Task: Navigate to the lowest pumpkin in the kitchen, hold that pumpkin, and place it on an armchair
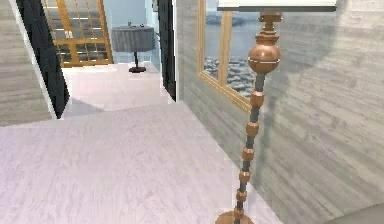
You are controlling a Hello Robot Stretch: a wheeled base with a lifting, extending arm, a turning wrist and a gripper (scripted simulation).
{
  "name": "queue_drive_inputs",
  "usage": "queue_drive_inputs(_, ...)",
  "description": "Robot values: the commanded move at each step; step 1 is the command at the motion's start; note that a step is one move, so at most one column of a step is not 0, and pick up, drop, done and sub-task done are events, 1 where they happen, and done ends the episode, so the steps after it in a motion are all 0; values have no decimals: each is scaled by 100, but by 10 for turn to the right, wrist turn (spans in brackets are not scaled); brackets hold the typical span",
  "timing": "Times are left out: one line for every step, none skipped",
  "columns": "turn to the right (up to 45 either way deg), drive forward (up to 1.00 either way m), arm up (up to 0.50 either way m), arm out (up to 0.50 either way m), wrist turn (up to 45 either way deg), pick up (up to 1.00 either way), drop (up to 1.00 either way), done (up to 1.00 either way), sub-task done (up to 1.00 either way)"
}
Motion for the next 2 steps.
queue_drive_inputs(0,0,10,0,0,0,0,0,0)
queue_drive_inputs(0,0,0,-8,0,0,0,0,0)
